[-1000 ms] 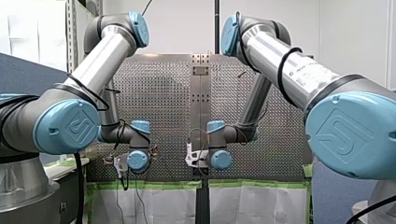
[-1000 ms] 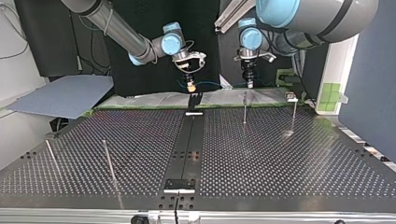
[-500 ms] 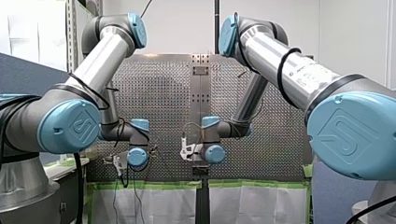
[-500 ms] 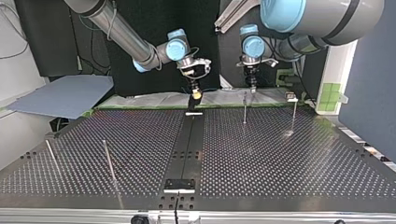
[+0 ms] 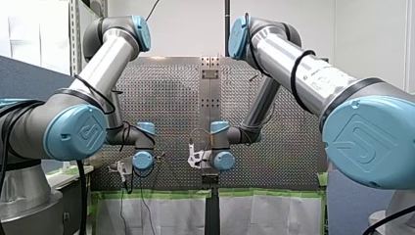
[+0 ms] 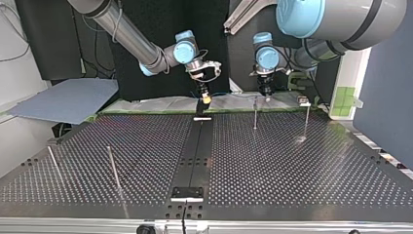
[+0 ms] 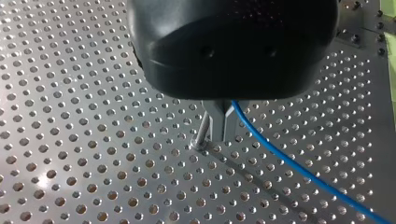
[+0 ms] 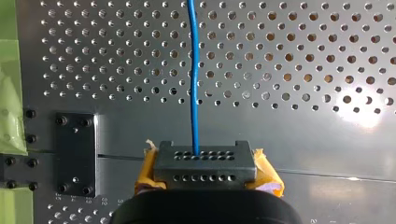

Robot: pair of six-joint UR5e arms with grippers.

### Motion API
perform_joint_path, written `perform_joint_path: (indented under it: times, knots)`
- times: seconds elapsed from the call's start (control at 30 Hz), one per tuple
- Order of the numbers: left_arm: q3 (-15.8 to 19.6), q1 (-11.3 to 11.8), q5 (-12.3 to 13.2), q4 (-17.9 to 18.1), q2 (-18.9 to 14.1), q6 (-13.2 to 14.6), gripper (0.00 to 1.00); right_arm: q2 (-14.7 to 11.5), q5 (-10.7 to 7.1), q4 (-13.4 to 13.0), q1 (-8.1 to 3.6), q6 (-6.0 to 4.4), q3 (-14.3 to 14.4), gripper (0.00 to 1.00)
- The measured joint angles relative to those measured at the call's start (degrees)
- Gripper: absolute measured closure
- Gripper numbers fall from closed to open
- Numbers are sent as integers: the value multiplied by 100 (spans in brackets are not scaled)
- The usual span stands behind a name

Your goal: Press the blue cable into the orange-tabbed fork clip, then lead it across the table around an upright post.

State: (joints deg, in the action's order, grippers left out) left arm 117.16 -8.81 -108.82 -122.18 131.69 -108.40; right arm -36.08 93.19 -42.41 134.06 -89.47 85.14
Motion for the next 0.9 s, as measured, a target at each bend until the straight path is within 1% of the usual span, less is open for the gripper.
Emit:
perform_joint_path:
  times: [0.13, 0.3, 0.47, 0.53, 0.67, 0.9]
  knots:
    - [-60, 49, 76, -53, 2, 1, 100, 2, 1, 23, -17, 87, 0, 100]
    - [-148, 124, 101, -151, 2, 2, 100, 6, 9, 73, -58, 154, 0, 100]
    - [-218, 206, 169, -335, 6, -10, 100, 5, 10, 106, -82, 189, 0, 100]
    - [-235, 238, 188, -415, 4, -12, 100, 5, 11, 138, -89, 221, 0, 100]
    - [-259, 288, 191, -485, 6, -16, 100, 5, 20, 164, -100, 261, 0, 100]
    - [-333, 364, 274, -557, 8, -21, 100, 6, 27, 157, -144, 278, 0, 100]
